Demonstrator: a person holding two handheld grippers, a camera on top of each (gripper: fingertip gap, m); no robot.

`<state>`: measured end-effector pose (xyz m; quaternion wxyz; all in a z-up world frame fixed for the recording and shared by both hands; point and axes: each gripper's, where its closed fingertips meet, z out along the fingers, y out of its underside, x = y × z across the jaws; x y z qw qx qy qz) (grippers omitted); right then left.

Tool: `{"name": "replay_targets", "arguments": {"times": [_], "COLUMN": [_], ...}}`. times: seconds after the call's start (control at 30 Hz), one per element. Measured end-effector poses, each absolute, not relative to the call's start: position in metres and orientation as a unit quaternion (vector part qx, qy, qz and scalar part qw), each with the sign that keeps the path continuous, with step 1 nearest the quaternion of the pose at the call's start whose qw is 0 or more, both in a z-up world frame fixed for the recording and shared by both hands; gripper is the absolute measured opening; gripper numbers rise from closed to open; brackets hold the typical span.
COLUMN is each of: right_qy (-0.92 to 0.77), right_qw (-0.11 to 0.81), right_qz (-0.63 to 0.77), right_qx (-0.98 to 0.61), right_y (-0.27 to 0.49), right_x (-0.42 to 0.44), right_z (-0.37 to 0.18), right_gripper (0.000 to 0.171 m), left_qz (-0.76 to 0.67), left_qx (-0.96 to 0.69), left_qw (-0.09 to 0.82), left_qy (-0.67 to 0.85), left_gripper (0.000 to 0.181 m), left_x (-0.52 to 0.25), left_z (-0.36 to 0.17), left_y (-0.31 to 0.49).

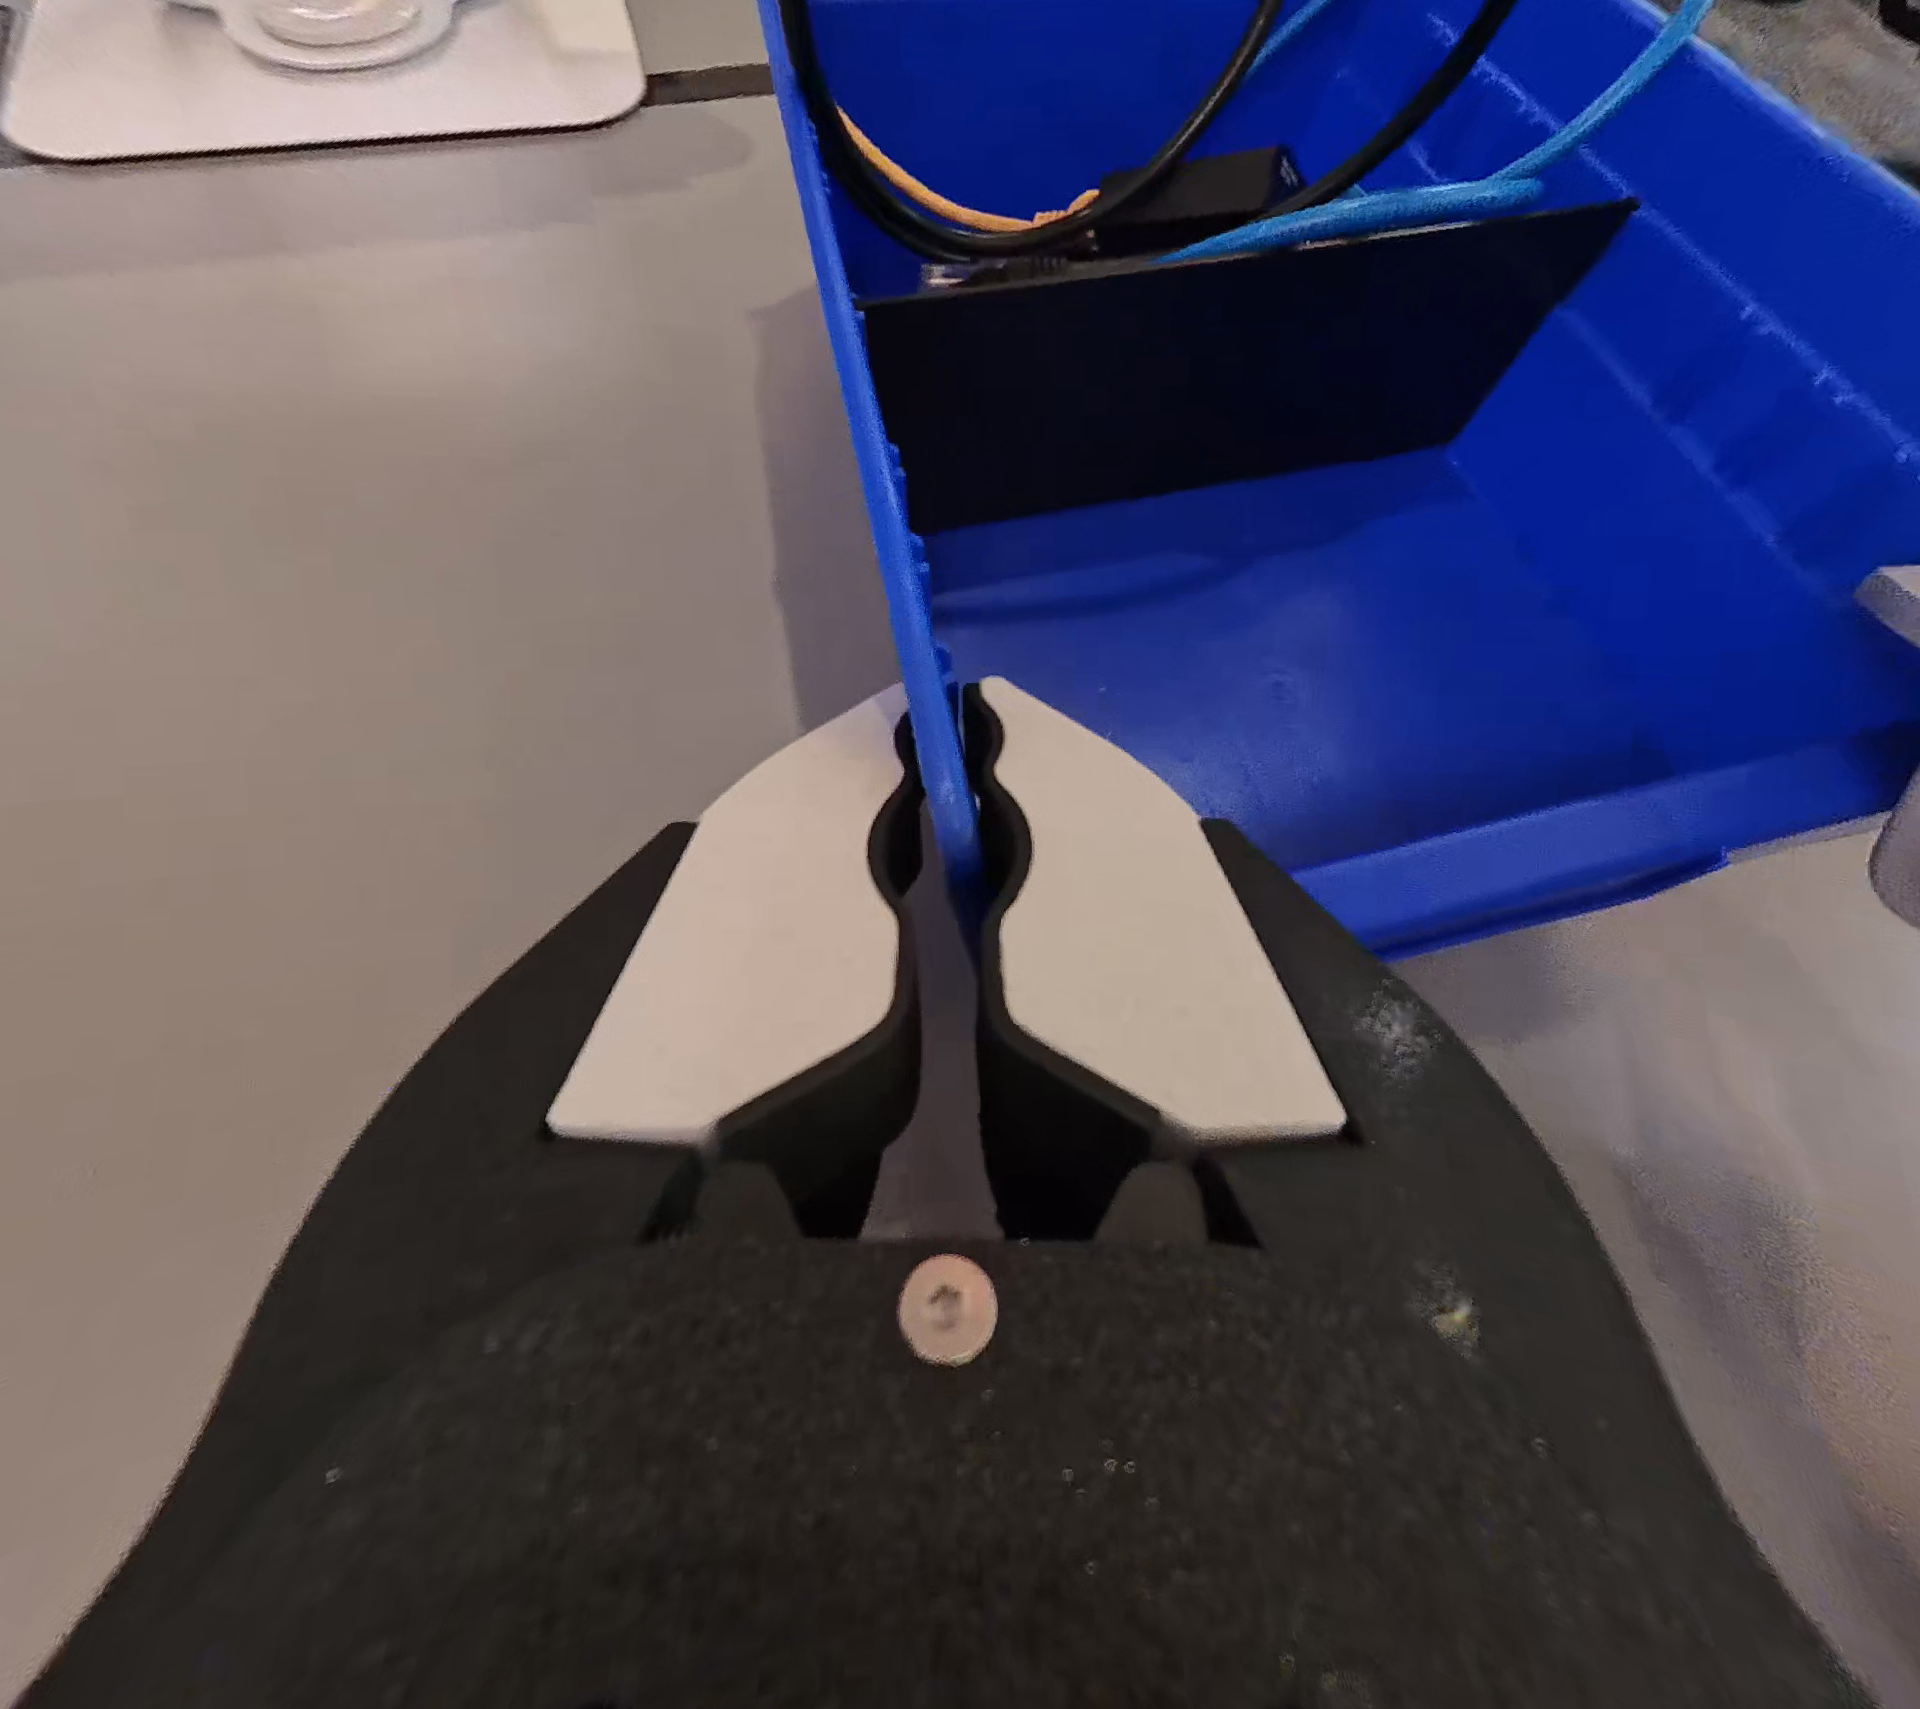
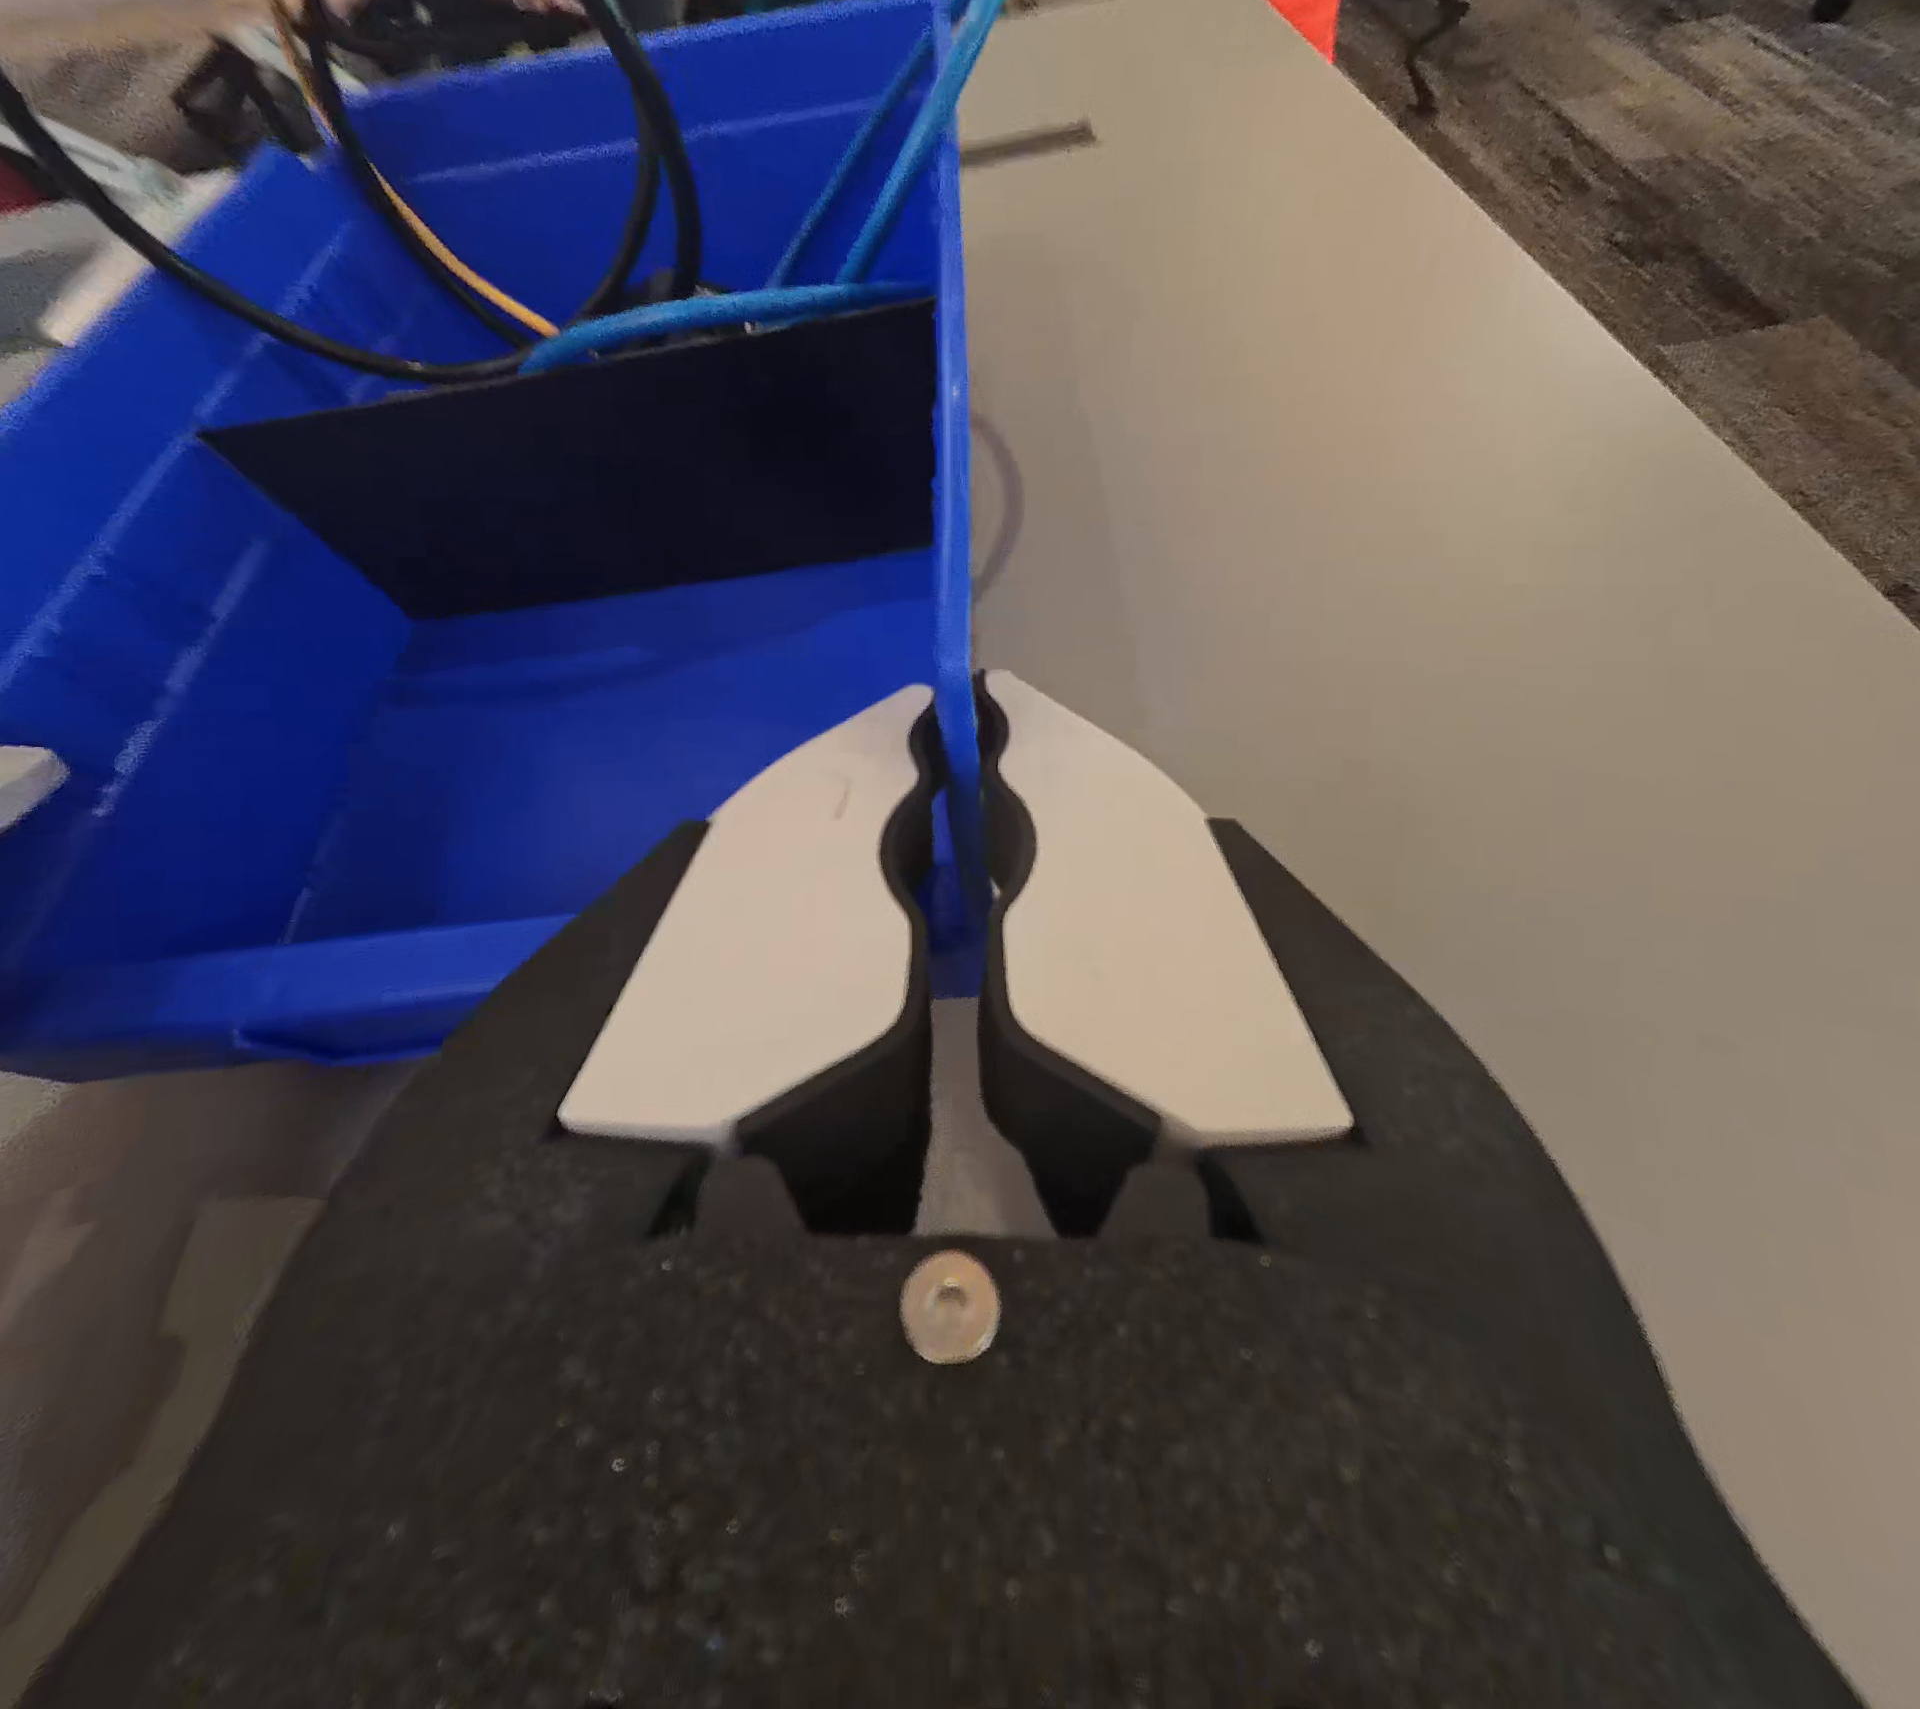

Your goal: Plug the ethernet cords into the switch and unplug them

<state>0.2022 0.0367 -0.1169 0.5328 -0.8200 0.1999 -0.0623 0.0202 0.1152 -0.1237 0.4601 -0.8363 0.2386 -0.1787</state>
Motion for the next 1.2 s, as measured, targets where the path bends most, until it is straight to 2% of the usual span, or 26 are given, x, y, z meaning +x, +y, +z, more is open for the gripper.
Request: {"name": "replay_targets", "arguments": {"times": [0.13, 0.33, 0.6, 0.73, 0.8, 0.87, 0.97, 1.07, 1.2], "right_qy": [0.166, 0.088, 0.080, 0.076, 0.028, -0.034, -0.089, -0.130, -0.168], "right_qw": [0.565, 0.580, 0.562, 0.557, 0.550, 0.534, 0.527, 0.518, 0.496], "right_qz": [-0.061, -0.015, -0.006, -0.003, 0.013, 0.039, 0.061, 0.112, 0.152], "right_qx": [-0.806, -0.810, -0.823, -0.827, -0.835, -0.844, -0.843, -0.838, -0.838], "right_y": [0.058, 0.115, 0.155, 0.152, 0.149, 0.140, 0.111, 0.081, 0.053], "right_x": [0.159, 0.054, -0.052, -0.063, -0.069, -0.076, -0.070, -0.078, -0.094], "right_z": [-0.094, -0.082, -0.116, -0.134, -0.135, -0.133, -0.128, -0.134, -0.146], "right_gripper": [0.004, 0.003, 0.003, 0.004, 0.010, 0.022, 0.020, 0.024, 0.029], "left_qz": [-0.173, -0.112, -0.065, -0.077, -0.075, -0.101, -0.176, -0.155, -0.069], "left_qx": [-0.829, -0.831, -0.850, -0.850, -0.847, -0.839, -0.813, -0.793, -0.780], "left_qw": [0.489, 0.524, 0.504, 0.498, 0.491, 0.495, 0.523, 0.570, 0.620], "left_qy": [0.209, 0.153, 0.139, 0.154, 0.189, 0.201, 0.187, 0.150, 0.049], "left_gripper": [0.004, 0.004, 0.004, 0.006, 0.023, 0.031, 0.033, 0.035, 0.035], "left_x": [-0.025, -0.139, -0.247, -0.257, -0.254, -0.254, -0.266, -0.323, -0.450], "left_z": [-0.106, -0.086, -0.118, -0.129, -0.127, -0.116, -0.085, -0.064, -0.058], "left_y": [0.129, 0.156, 0.192, 0.195, 0.186, 0.168, 0.136, 0.127, 0.136]}}
